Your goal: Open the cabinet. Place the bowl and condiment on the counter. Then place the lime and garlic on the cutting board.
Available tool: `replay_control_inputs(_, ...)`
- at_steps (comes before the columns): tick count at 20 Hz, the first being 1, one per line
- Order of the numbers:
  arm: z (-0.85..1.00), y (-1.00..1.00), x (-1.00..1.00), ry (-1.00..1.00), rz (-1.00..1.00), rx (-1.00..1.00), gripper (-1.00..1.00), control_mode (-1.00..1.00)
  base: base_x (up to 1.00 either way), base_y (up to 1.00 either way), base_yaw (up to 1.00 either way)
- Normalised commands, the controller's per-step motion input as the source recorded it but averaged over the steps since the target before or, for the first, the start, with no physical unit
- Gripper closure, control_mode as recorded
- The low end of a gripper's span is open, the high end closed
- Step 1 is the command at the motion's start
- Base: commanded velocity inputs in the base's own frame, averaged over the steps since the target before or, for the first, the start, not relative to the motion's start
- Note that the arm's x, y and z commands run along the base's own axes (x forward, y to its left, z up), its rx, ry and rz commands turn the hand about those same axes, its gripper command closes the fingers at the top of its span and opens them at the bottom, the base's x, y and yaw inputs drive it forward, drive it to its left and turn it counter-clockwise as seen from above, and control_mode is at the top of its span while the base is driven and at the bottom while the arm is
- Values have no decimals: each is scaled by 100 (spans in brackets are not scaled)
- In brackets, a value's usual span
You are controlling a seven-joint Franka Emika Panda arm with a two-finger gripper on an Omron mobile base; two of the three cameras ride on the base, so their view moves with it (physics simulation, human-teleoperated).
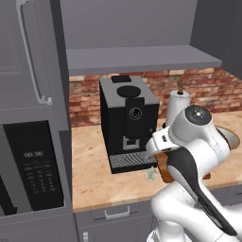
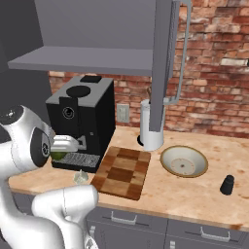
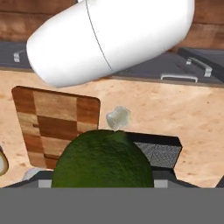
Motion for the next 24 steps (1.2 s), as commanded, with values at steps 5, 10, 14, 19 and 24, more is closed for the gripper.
replay_control_inputs(5, -5, -62, -2, -4, 2, 1, 100, -100, 0, 0, 0)
replay_control_inputs(10, -13, -59, 0, -4, 6, 0, 100, -100, 0, 0, 0)
replay_control_inputs(14, -9, -41, 0, -7, 4, 0, 100, -100, 0, 0, 0)
replay_control_inputs(19, -14, -25, 0, -1, 0, 0, 100, -100, 0, 0, 0)
replay_control_inputs(24, -20, -31, 0, 0, 0, 0, 100, -100, 0, 0, 0)
